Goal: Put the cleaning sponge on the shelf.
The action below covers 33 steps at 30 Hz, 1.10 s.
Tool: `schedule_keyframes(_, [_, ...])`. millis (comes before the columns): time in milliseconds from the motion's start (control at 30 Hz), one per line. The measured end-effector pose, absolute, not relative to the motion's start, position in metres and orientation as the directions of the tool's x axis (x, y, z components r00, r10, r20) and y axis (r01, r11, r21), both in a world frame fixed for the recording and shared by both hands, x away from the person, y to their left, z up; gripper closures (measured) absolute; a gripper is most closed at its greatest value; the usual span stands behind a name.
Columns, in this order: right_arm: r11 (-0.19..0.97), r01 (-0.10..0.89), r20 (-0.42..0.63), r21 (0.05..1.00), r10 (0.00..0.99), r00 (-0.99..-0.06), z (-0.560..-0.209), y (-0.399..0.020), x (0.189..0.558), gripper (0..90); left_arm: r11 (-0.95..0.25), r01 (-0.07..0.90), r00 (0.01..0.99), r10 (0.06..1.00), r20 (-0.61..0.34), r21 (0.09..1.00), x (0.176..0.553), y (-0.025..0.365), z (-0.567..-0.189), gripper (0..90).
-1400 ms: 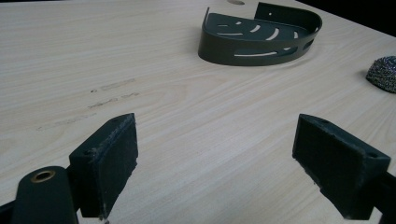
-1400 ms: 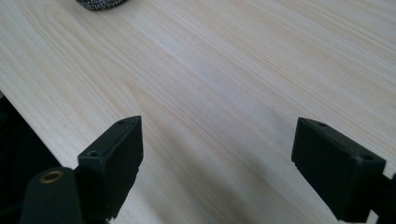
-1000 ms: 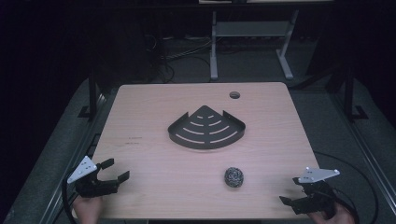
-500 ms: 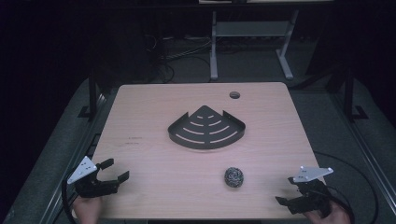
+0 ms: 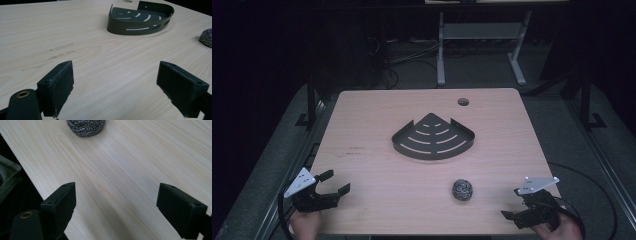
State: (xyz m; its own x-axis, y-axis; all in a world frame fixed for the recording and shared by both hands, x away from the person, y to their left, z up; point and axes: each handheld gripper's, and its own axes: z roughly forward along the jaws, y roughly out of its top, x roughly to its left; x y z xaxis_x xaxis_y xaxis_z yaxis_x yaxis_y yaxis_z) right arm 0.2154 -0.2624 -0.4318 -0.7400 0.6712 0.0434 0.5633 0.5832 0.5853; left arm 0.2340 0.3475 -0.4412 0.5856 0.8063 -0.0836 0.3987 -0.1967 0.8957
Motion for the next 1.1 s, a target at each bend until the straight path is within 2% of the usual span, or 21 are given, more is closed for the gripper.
schedule_keyframes(1100, [0.663, 0.505, 0.026, 0.553, 0.592, -0.806, -0.418, -0.223, 0.231, 15.0, -0.194, 0.400, 0.584, 0.807, -0.086, 0.896, 0.234, 0.348, -0.441, 13.4])
